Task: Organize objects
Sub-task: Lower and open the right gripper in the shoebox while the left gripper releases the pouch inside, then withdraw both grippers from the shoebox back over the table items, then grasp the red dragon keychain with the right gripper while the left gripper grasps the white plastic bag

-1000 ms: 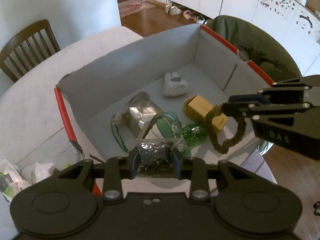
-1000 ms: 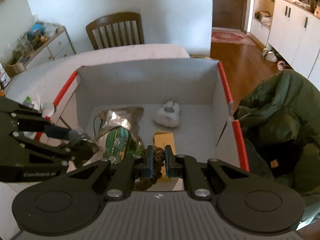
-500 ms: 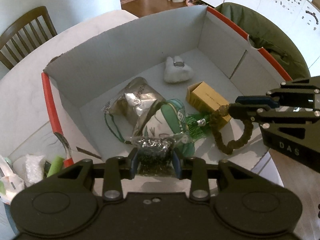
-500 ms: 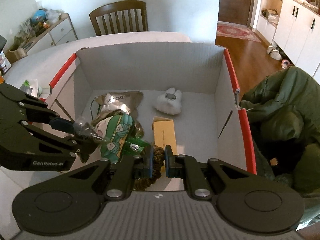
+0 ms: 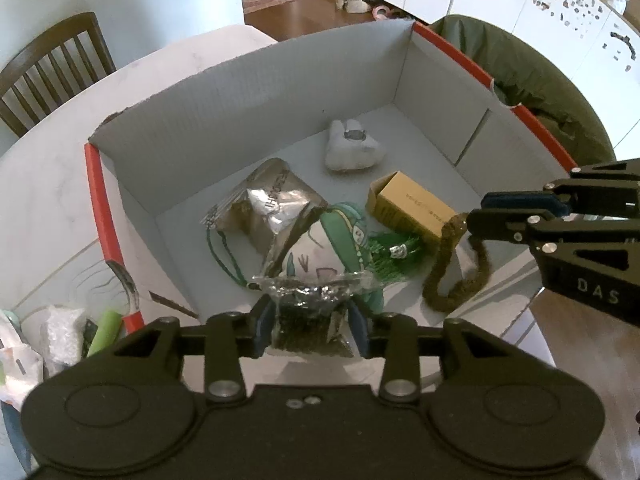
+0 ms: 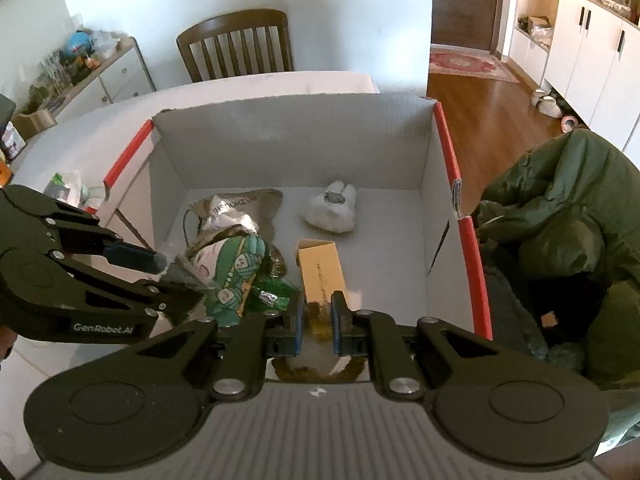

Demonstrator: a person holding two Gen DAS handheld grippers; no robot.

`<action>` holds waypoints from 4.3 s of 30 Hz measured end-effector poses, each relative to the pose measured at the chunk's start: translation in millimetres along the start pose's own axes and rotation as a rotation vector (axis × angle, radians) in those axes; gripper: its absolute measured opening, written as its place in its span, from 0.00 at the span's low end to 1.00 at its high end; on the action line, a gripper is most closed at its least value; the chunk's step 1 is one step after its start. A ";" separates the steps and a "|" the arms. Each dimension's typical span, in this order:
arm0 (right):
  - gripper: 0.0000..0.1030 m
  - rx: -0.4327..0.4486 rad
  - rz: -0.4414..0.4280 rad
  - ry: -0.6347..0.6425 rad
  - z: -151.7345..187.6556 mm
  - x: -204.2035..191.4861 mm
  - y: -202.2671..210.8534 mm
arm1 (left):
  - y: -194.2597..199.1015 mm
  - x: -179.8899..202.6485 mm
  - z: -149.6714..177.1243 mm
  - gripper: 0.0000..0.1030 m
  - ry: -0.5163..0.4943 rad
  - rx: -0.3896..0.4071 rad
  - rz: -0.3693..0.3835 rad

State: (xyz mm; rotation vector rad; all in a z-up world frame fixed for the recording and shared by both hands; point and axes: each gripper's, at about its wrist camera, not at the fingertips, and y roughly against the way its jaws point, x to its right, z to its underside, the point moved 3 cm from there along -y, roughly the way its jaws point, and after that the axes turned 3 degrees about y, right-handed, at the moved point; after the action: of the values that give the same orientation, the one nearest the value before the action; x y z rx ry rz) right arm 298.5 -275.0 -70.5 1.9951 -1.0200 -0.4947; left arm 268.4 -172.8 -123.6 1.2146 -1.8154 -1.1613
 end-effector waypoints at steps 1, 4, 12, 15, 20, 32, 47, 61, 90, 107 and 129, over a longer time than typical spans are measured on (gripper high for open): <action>0.13 0.003 -0.002 -0.001 -0.3 0.2 1.5 | 1.5 0.0 0.0 0.41 0.002 0.005 0.006; 0.17 0.010 -0.008 -0.002 -1.4 0.1 5.6 | 5.6 0.1 0.1 0.43 0.005 0.020 0.012; 0.21 0.033 -0.020 -0.016 -2.6 -3.8 20.5 | 22.4 5.2 1.4 0.62 -0.012 0.085 0.026; 0.21 0.043 -0.021 -0.022 -2.6 -6.6 26.9 | 29.6 4.5 1.8 0.62 -0.002 0.102 0.040; 0.22 0.062 -0.027 -0.023 -2.4 -14.4 39.3 | 43.3 3.0 4.9 0.62 -0.001 0.136 0.051; 0.52 0.134 -0.031 -0.036 1.7 -41.6 70.7 | 78.2 -5.0 19.8 0.68 -0.021 0.223 0.054; 0.72 0.189 -0.051 -0.048 7.9 -89.5 97.1 | 119.6 -38.5 54.1 0.81 -0.004 0.293 0.064; 0.81 0.199 -0.087 -0.024 13.2 -156.8 99.9 | 148.6 -96.2 91.6 0.99 0.048 0.360 0.002; 0.81 0.069 -0.093 0.039 15.3 -283.2 20.2 | 137.6 -261.5 108.7 0.99 0.233 0.374 -0.157; 0.81 -0.002 -0.001 0.087 10.9 -315.5 -62.1 | 75.5 -290.3 87.1 0.99 0.234 0.288 -0.162; 0.81 -0.055 0.034 0.078 5.7 -299.4 -102.4 | 6.6 -308.5 73.0 0.87 0.355 0.110 -0.057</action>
State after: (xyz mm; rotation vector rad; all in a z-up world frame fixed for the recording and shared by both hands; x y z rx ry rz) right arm 166.1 -2.9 -163.3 1.9303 -0.9813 -0.4188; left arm 312.3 139.2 -159.3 1.4420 -1.5999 -0.8200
